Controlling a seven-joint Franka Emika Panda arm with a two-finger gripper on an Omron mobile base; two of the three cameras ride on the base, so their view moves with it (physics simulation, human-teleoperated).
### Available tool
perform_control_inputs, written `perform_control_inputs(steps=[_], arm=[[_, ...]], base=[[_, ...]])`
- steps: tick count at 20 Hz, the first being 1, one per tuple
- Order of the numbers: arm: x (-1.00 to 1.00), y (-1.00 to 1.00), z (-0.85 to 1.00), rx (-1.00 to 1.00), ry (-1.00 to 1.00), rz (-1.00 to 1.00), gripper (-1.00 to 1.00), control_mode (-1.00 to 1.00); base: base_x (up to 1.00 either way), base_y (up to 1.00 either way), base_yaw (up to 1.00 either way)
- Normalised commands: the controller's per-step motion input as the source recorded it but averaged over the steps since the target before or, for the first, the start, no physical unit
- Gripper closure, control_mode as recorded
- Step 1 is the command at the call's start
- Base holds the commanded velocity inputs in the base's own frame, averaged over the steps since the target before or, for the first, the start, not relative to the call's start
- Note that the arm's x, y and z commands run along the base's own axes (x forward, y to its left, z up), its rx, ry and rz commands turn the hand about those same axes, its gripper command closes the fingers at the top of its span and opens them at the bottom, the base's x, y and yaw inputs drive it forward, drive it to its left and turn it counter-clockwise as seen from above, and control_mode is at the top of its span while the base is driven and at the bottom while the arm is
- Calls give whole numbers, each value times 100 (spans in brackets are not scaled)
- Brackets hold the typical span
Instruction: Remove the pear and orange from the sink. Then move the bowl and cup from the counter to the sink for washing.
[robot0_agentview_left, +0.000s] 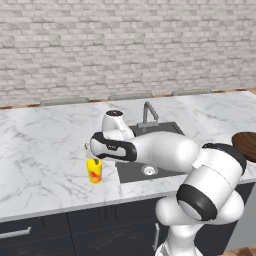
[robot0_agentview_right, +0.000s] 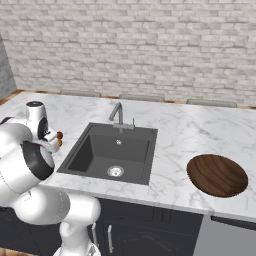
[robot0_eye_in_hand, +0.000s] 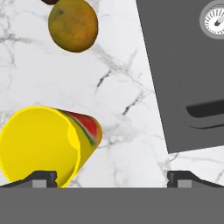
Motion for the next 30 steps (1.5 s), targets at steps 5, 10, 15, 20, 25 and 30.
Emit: perform_control_inputs(steps=[5, 10, 15, 20, 25, 30], arm=[[4, 0, -8, 0, 0, 0, -100, -100], [0, 1, -8, 0, 0, 0, -100, -100], [0, 0, -8, 0, 0, 0, -100, -100], [1, 1, -7, 0, 0, 0, -100, -100], [2, 2, -8, 0, 0, 0, -100, -100], [4, 4, -9, 0, 0, 0, -100, -100]], base=[[0, 0, 0], [0, 0, 0], [0, 0, 0], [0, 0, 0], [0, 0, 0], [0, 0, 0]])
